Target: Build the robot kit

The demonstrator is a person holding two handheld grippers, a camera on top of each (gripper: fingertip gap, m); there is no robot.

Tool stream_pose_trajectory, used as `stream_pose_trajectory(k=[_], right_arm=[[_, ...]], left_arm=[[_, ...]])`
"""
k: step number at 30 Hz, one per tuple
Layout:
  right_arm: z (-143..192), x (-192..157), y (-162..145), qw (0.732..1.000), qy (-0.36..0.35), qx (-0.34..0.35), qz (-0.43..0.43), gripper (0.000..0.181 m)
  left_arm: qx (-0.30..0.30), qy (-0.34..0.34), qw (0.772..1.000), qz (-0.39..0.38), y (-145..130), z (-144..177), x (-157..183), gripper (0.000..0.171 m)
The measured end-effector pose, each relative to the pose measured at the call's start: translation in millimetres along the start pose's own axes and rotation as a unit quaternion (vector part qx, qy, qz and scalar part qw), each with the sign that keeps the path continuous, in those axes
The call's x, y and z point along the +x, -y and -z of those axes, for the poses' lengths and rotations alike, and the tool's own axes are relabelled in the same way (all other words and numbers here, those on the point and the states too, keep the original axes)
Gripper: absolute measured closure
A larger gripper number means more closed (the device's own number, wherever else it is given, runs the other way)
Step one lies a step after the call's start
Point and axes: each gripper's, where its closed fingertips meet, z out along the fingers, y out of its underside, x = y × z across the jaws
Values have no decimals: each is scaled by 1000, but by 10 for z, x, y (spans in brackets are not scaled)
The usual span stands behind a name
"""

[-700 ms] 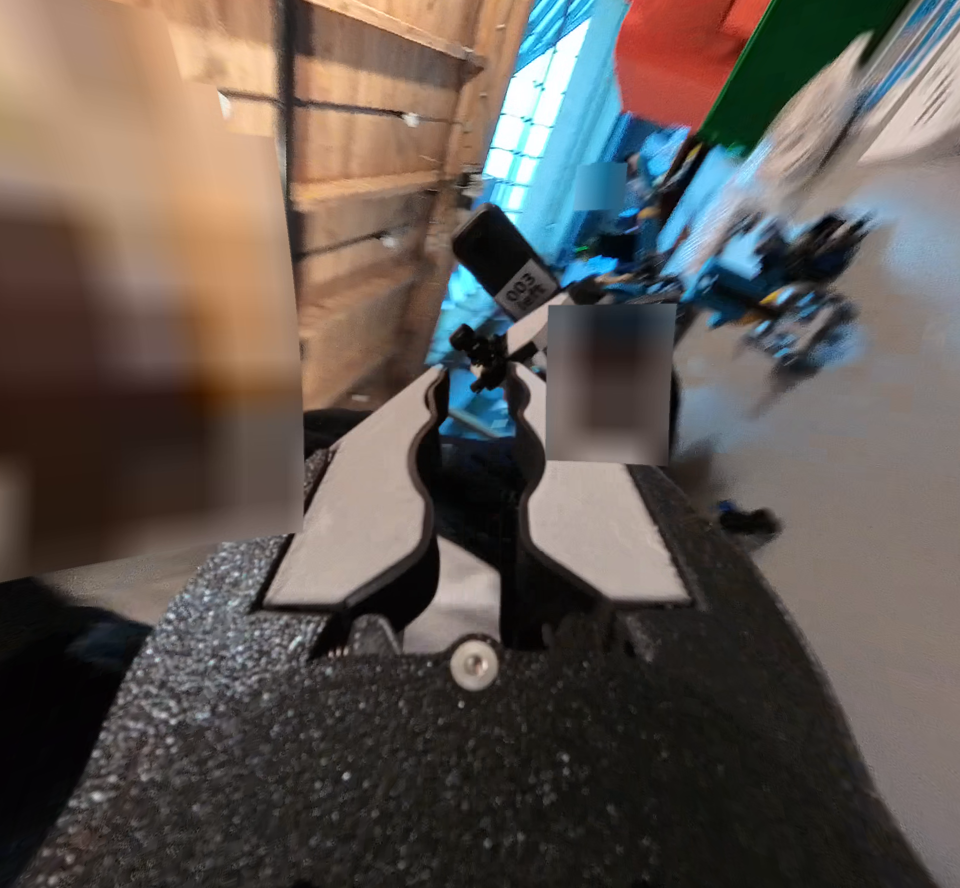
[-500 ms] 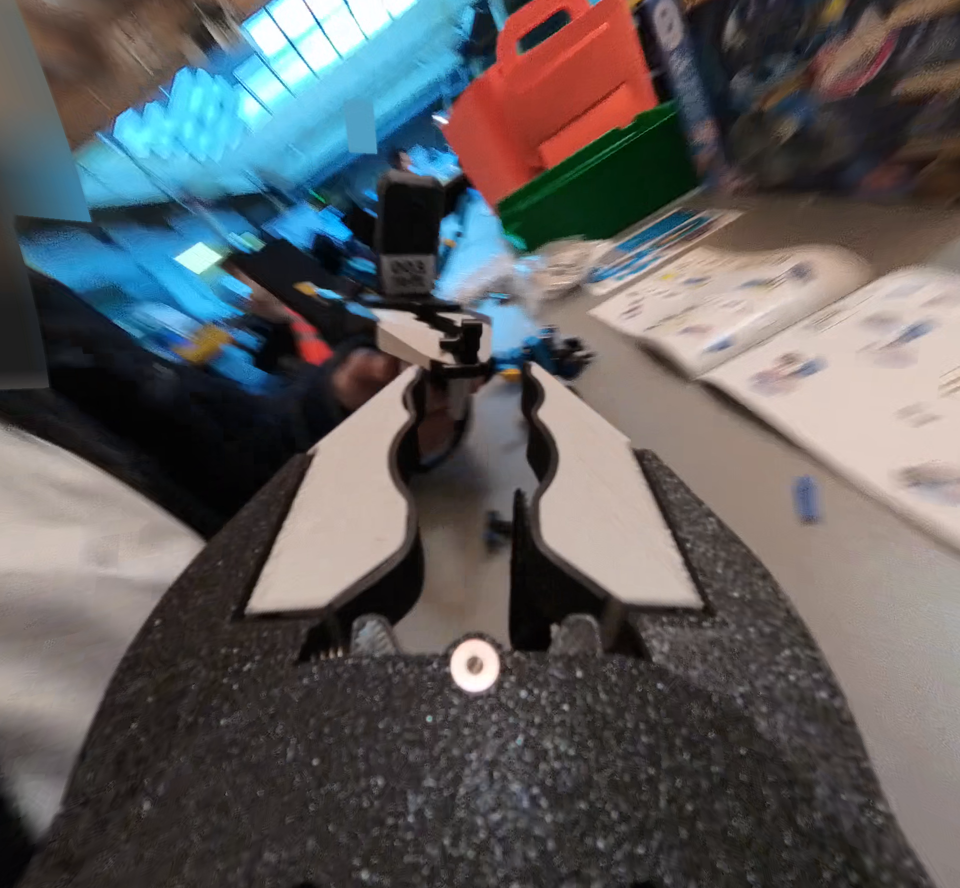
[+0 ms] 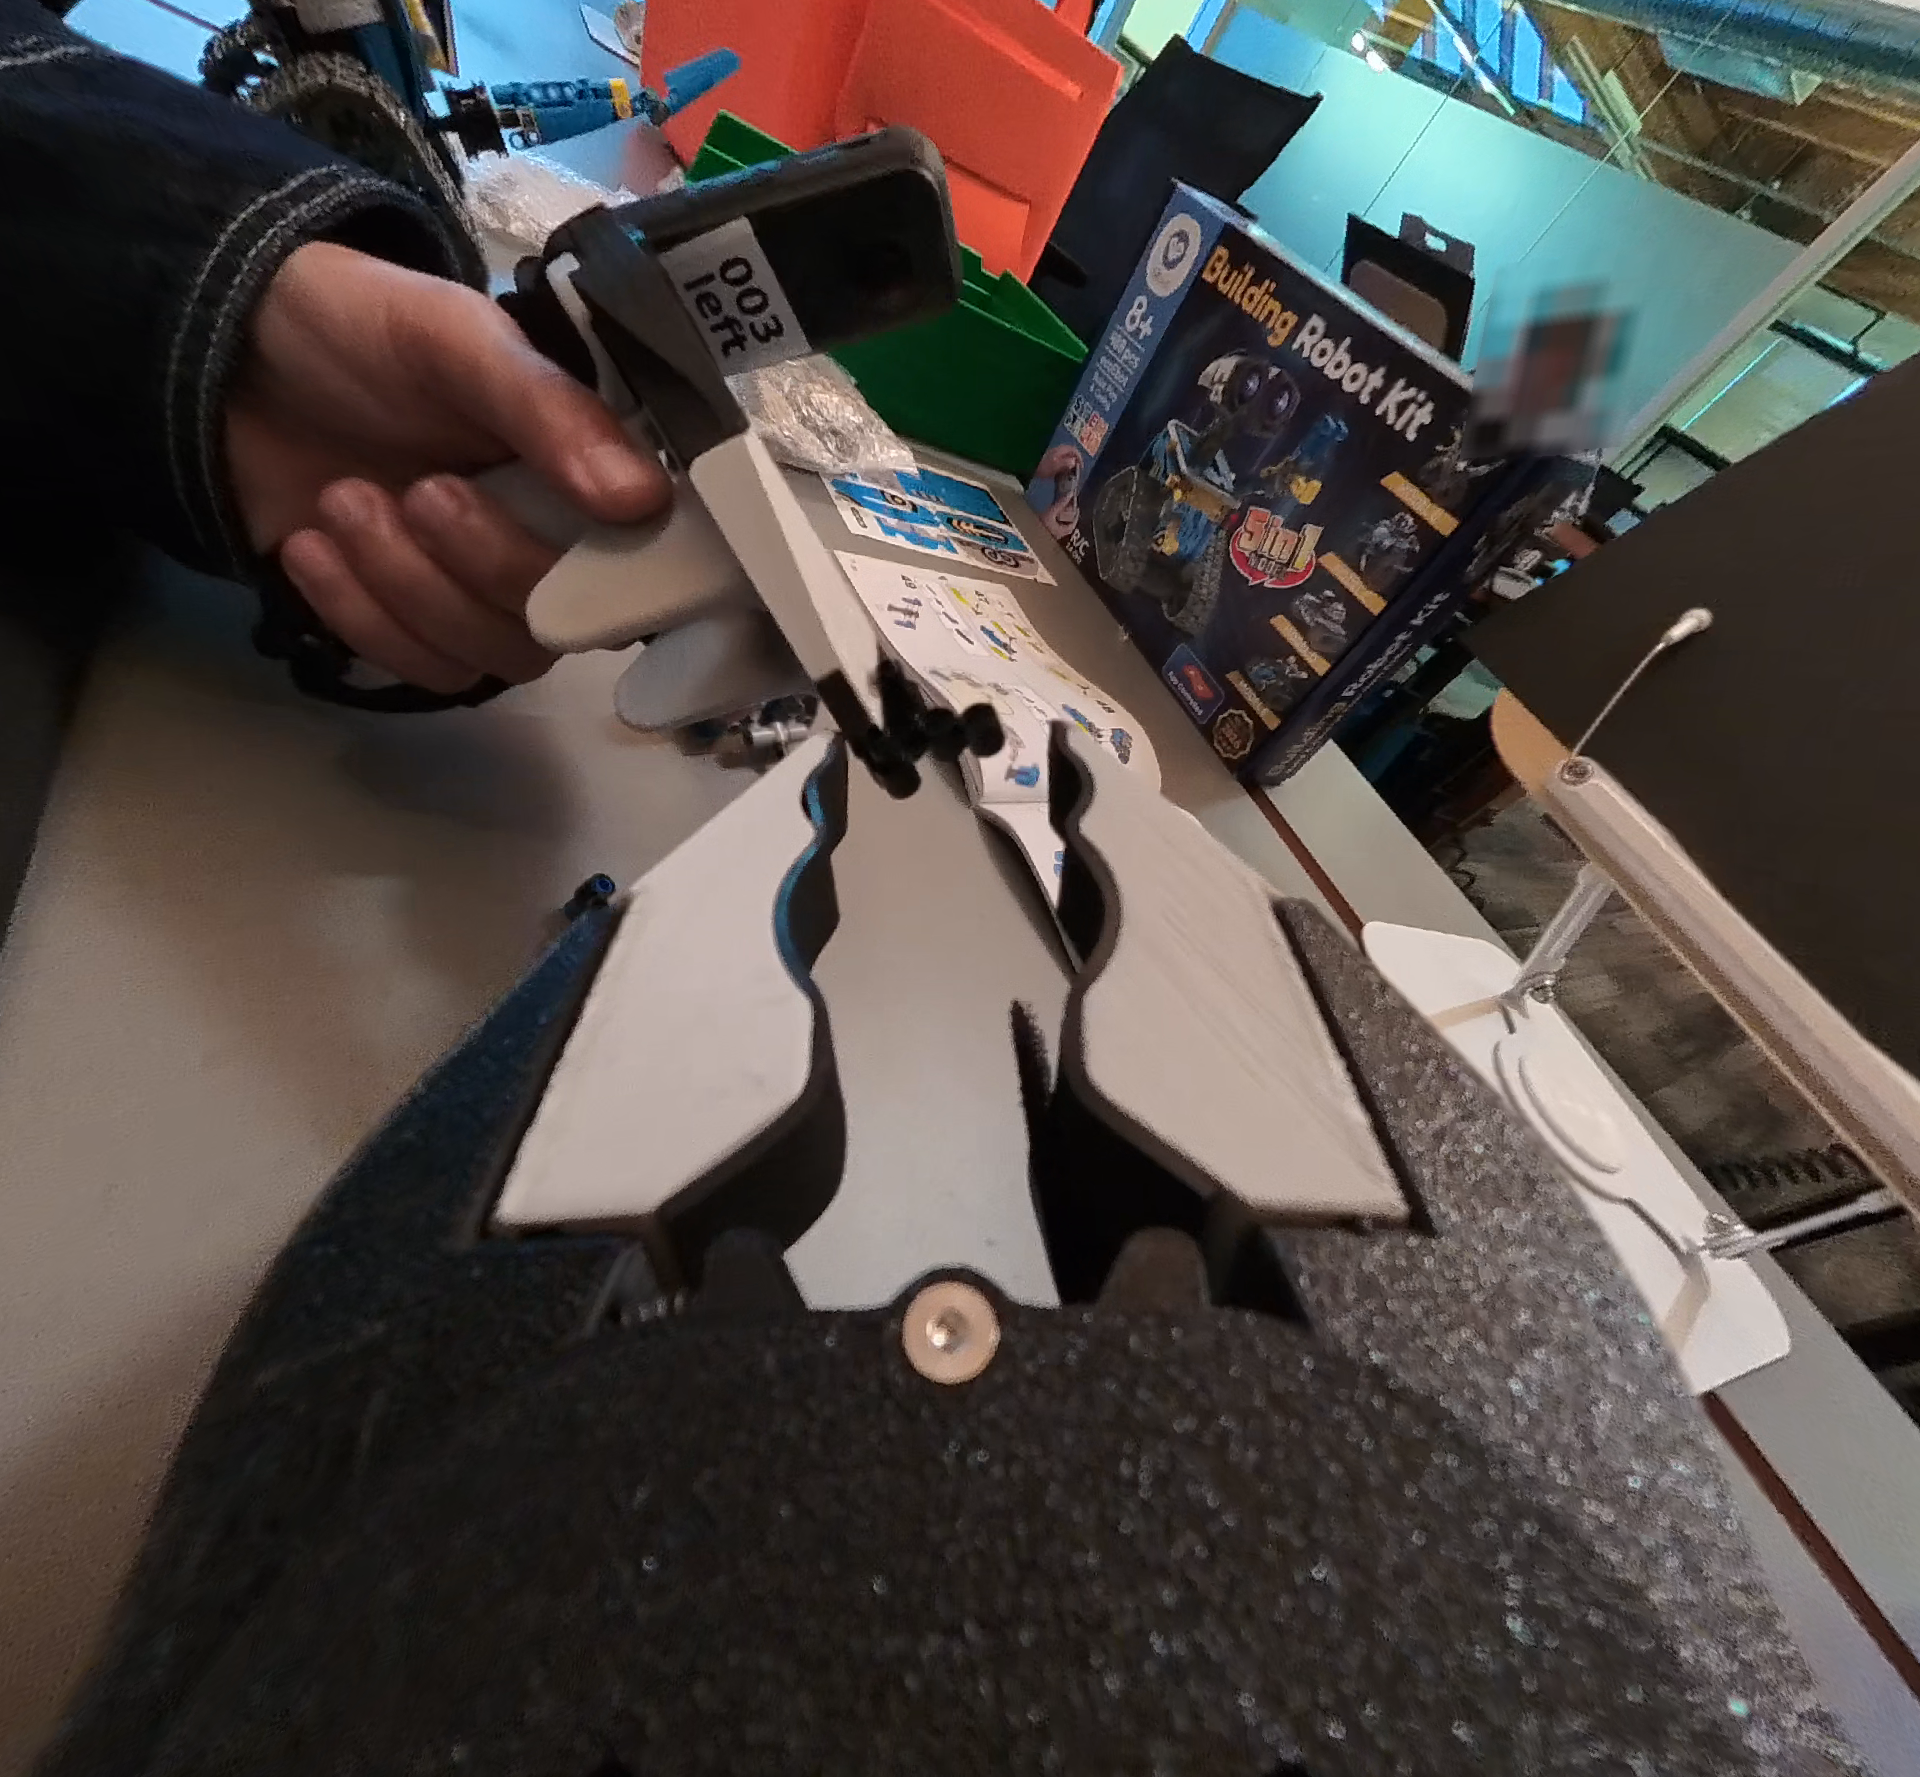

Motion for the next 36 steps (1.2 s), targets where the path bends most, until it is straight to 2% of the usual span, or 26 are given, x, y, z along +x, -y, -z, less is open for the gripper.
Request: stream_pose_trajectory(k=[8, 13, 14, 15, 18, 22, 27, 33, 36], right_arm=[[-5, -81, -64, 999, 18, -15, 28, 153], [23, -81, -22, 1000, 30, 1, 6, 155], [29, -64, -18, 1000, 27, 2, 2, 157], [37, -45, -14, 1000, 25, 4, -2, 157], [59, -26, -2, 999, 32, 11, -24, 157], [90, -17, 64, 998, 37, 29, -36, 157], [157, -133, 237, 991, 82, 89, -56, 157], [268, -265, 490, 969, 147, 173, -99, 157], [349, -243, 638, 948, 171, 224, -145, 157]], left_arm=[[-14, -14, 999, 30, -62, -6, -8, 165], [-15, -46, 997, 61, -48, 2, 47, 164], [-12, -56, 996, 68, -36, 11, 66, 149], [-7, -62, 995, 76, -18, 24, 73, 145], [8, -67, 994, 81, 32, 61, 62, 149], [24, -97, 990, 98, 101, 99, 125, 143], [77, -217, 959, 165, 309, 246, 380, 143], [44, -262, 947, 181, 212, 195, 541, 145], [25, -292, 939, 177, 152, 167, 677, 150]])
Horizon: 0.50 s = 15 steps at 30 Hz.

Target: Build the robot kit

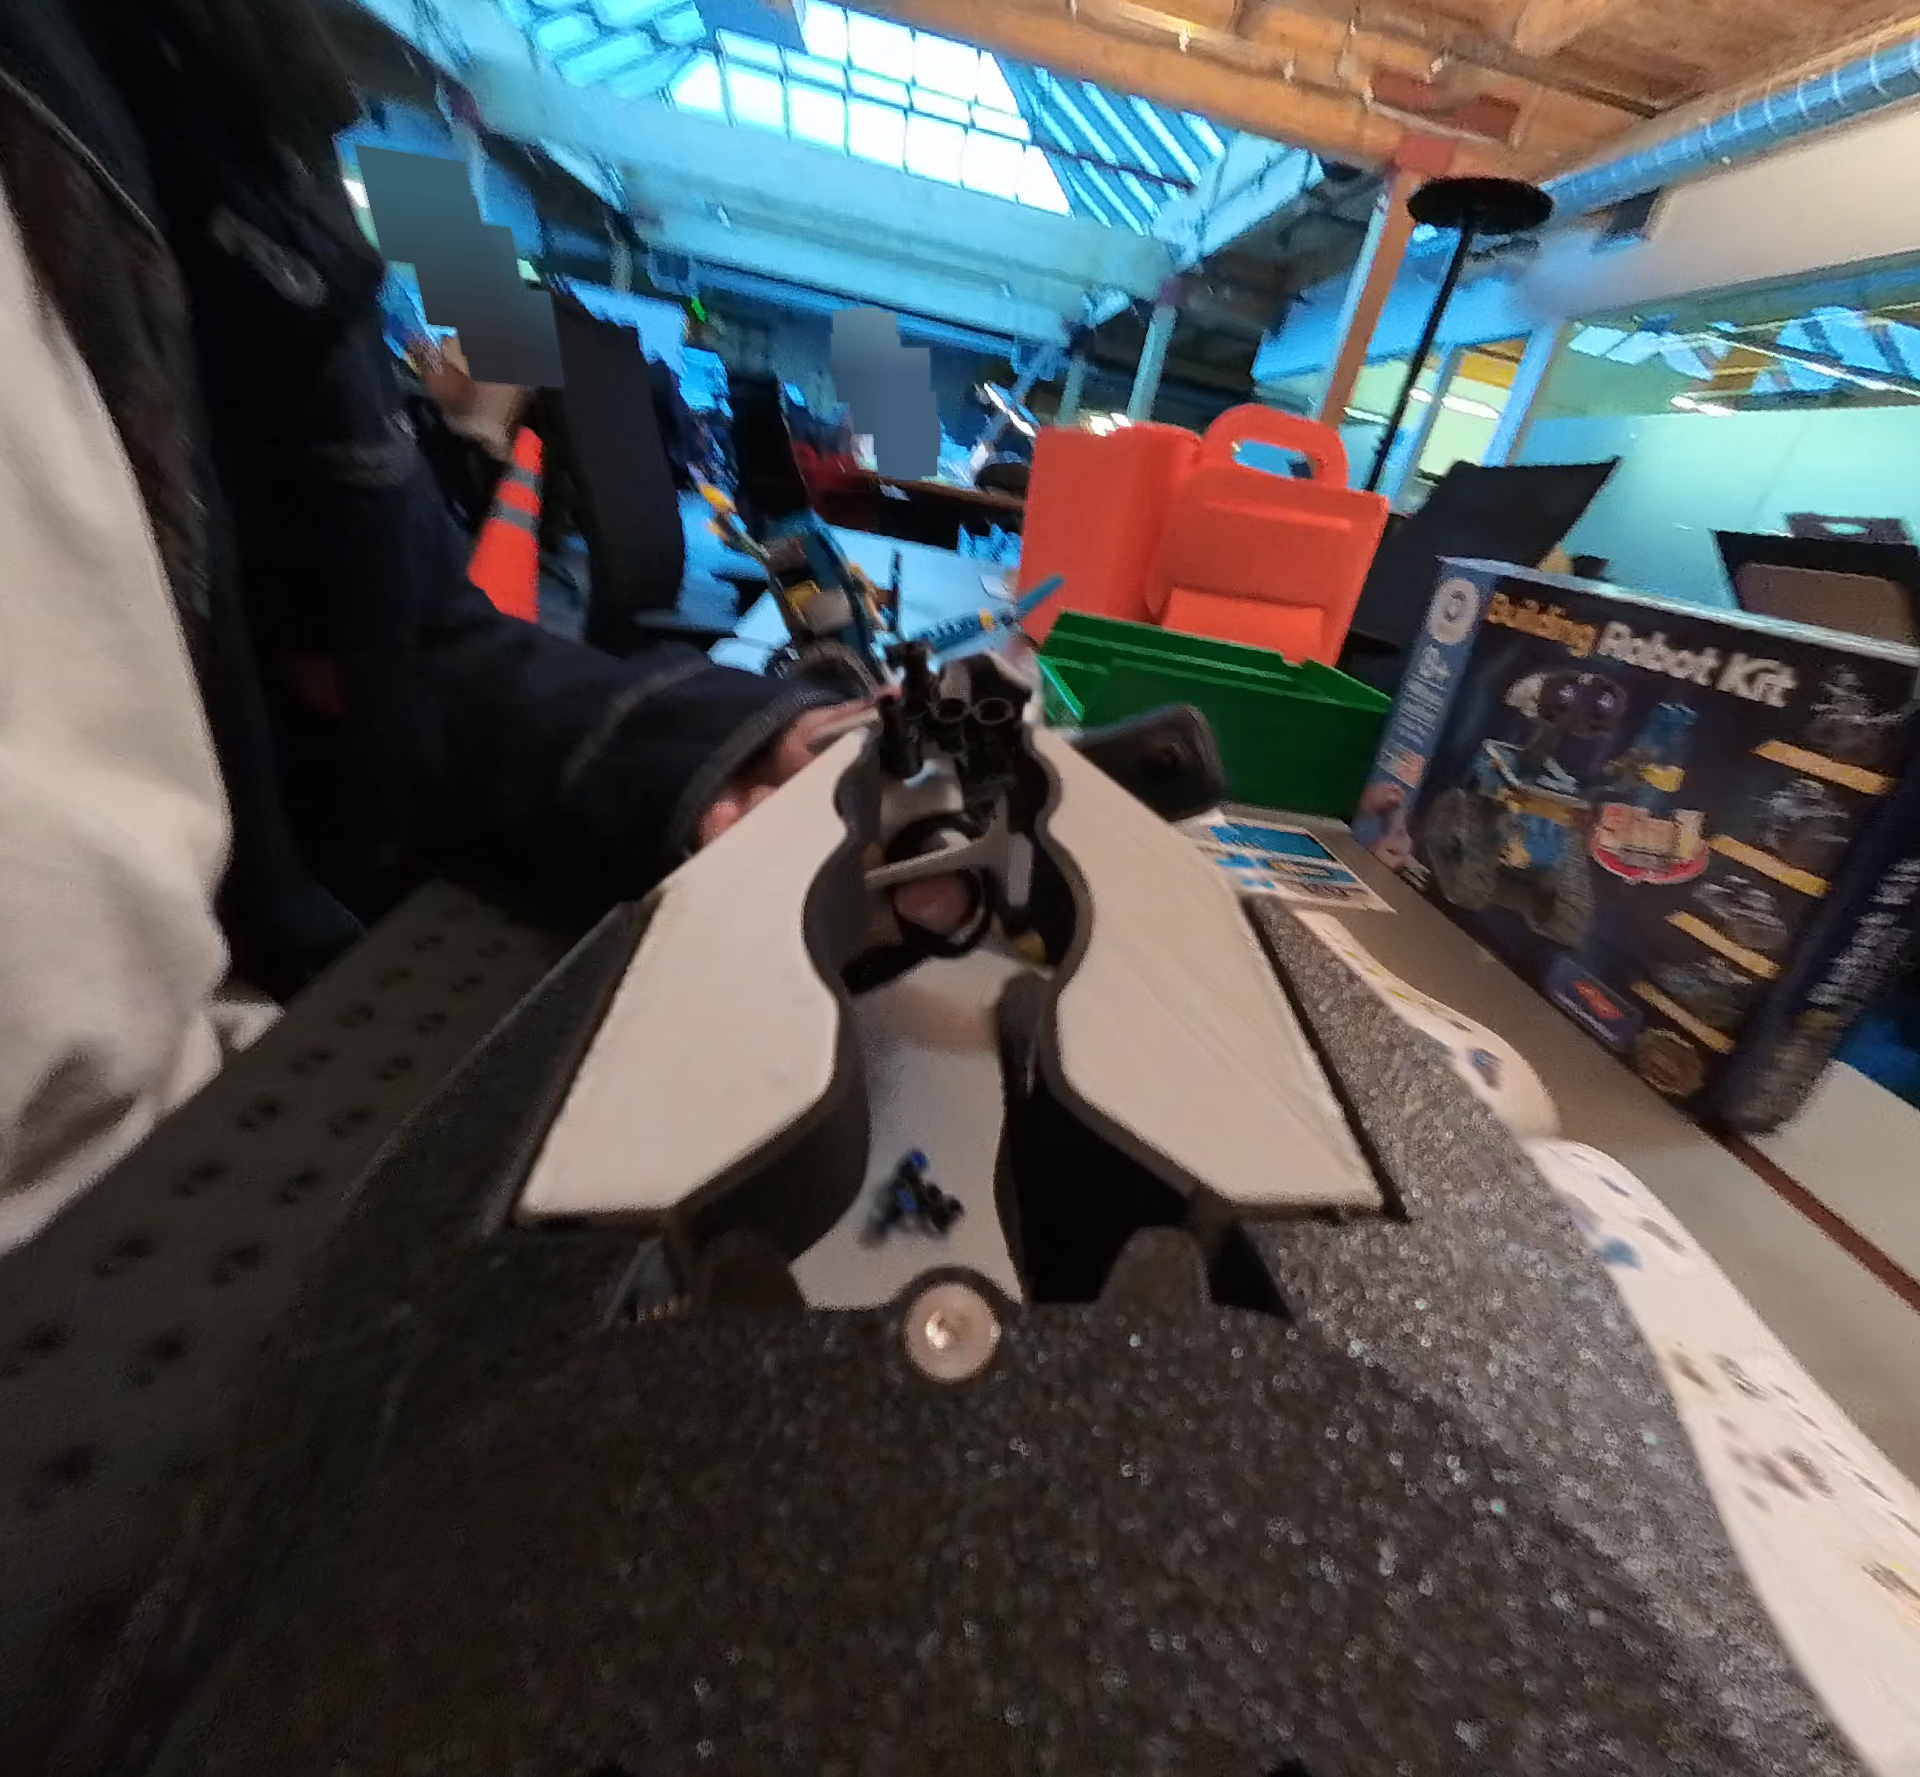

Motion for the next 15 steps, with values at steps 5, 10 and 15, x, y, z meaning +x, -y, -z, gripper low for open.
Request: stream_pose_trajectory(k=[5, 10, 15], right_arm=[[5, -40, 122, 998, 29, 43, -27, 157], [-13, -96, 110, 998, 34, 44, 14, 156], [-17, -138, 127, 997, 43, 51, 27, 157]], left_arm=[[-19, -56, 998, 17, -122, -158, 130, 151], [-5, -72, 996, 45, -120, -208, 108, 156], [-13, -76, 996, 52, -159, -222, 114, 161]])
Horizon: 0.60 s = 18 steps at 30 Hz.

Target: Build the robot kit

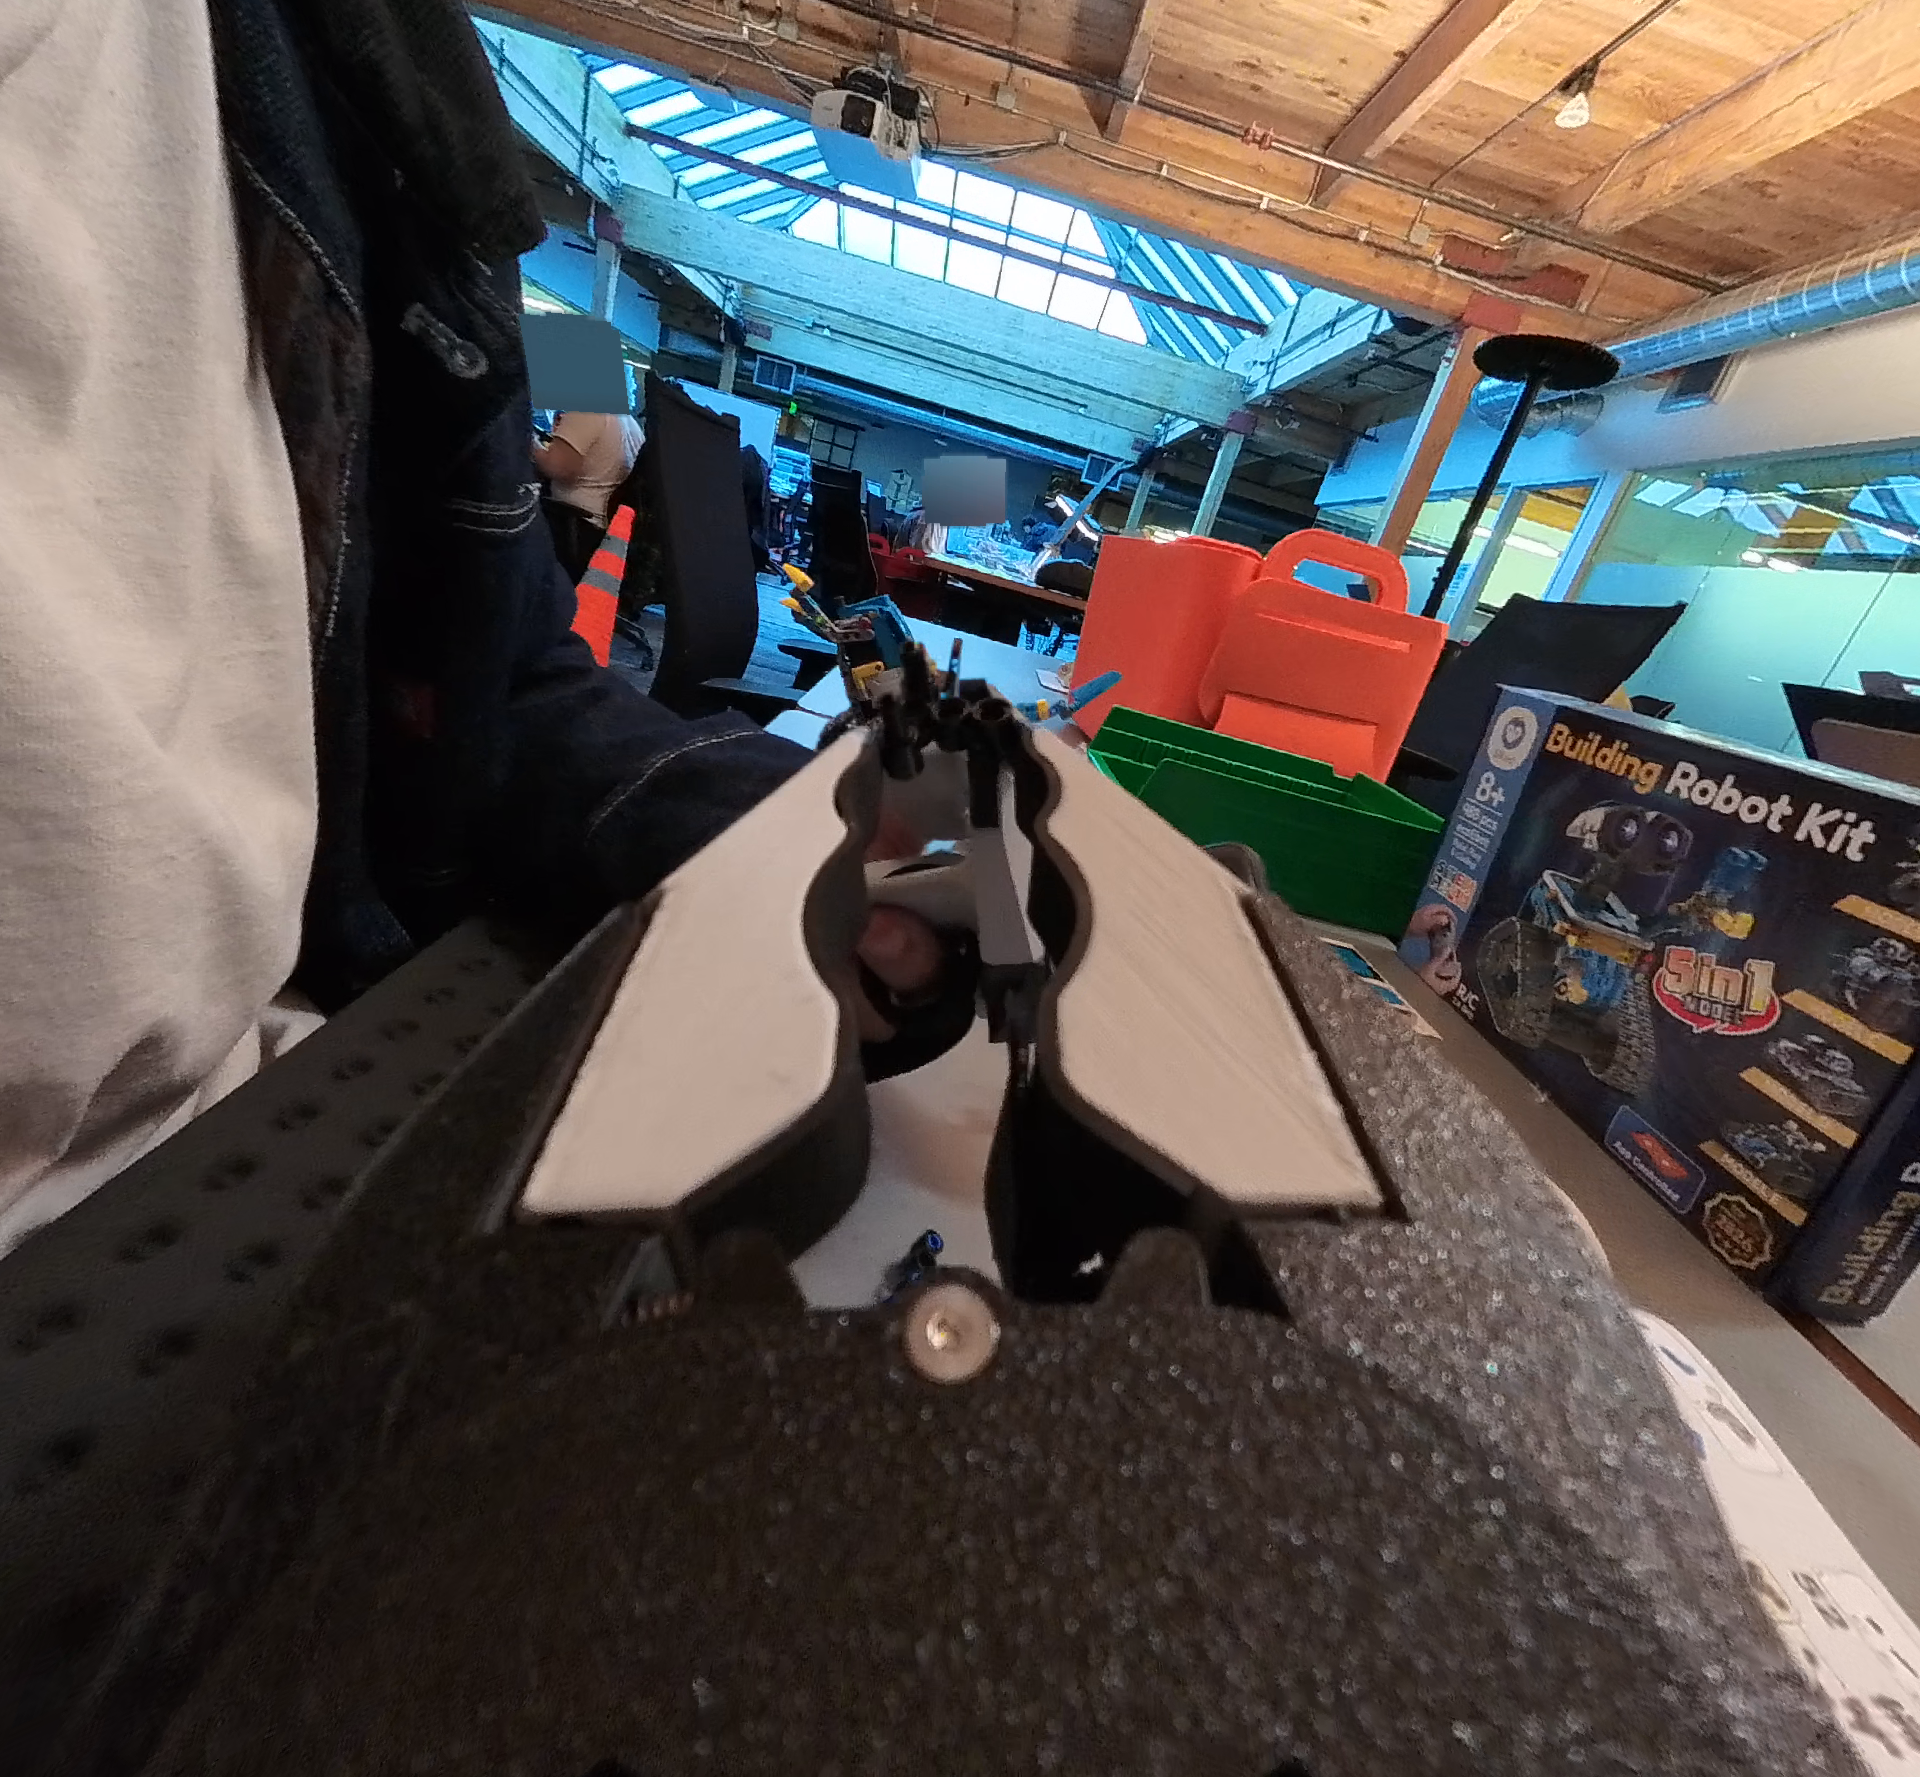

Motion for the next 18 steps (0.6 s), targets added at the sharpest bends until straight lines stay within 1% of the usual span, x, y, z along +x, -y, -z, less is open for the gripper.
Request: stream_pose_trajectory(k=[6, 10, 12, 13, 16, 18], right_arm=[[-5, -33, 14, 1000, 7, 4, 9, 157], [-12, -54, -11, 1000, 12, -4, 14, 157], [-5, -52, -18, 1000, 17, -7, 4, 158], [9, -45, -19, 1000, 19, -8, -2, 164], [46, 15, -108, 999, 9, -34, -10, 163], [156, 183, -113, 998, -25, -43, -33, 149]], left_arm=[[-19, -13, 1000, 14, -81, -47, 23, 162], [-26, -10, 1000, 13, -108, -55, 14, 164], [-29, -4, 1000, 1, -104, -47, 20, 165], [-28, 4, 1000, -8, -90, -35, 19, 165], [-23, 55, 997, -41, -35, 30, -82, 165], [-24, 135, 986, -92, 40, 152, -228, 165]])
